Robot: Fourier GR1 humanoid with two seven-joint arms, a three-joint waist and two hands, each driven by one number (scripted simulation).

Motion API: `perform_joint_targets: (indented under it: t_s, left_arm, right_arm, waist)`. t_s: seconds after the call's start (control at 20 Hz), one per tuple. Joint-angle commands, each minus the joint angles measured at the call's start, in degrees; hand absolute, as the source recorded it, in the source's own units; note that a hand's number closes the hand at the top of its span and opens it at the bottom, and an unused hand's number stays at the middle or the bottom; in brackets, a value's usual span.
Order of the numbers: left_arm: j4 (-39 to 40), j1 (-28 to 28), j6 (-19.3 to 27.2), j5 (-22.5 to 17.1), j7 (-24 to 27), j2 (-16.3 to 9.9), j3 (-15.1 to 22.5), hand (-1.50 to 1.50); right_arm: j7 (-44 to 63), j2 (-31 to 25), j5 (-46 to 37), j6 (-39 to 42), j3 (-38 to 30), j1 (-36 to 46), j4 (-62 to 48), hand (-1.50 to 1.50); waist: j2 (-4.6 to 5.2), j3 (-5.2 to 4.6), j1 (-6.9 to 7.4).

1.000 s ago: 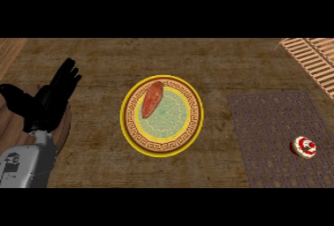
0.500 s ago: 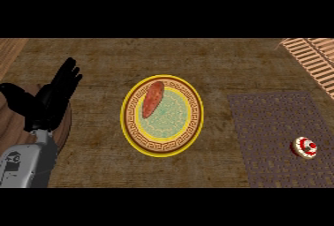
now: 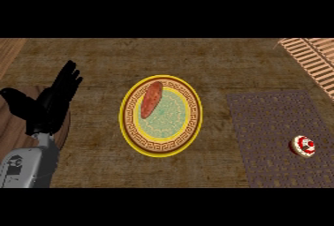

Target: Pick the squash from the placemat and place it in the tiered shelf

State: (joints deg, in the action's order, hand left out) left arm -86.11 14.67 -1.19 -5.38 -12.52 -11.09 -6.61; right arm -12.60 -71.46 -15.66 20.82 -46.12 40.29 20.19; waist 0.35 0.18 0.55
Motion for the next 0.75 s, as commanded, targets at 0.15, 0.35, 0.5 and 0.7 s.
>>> perform_joint_targets:
  t_s: [0.15,0.35,0.5,0.7]
  left_arm:
    - [-3.8,0.05,0.29,-0.33,-3.26,-0.61,0.06,0.0]
    - [-0.73,0.31,-1.44,-2.08,-1.96,-3.02,-3.14,0.0]
    - [-2.24,-3.23,-1.13,-1.04,-0.18,-1.49,-1.72,0.0]
    - [-3.28,-1.69,0.68,-0.28,-2.6,0.27,-0.16,0.0]
  right_arm:
    - [-6.7,-9.15,4.31,11.11,-5.66,-7.3,-7.93,-1.5]
    - [-15.37,-11.18,5.73,21.38,-7.18,-15.04,-9.2,-1.5]
    - [-23.09,-9.19,5.45,20.23,-6.92,-19.52,-7.28,-1.5]
    - [-26.86,-8.82,4.62,19.82,-5.74,-22.22,-5.43,-1.5]
  waist:
    - [-0.13,0.21,-0.38]
    - [-0.33,0.22,-2.08]
    - [-0.35,0.12,-1.36]
    - [-0.29,0.25,-1.15]
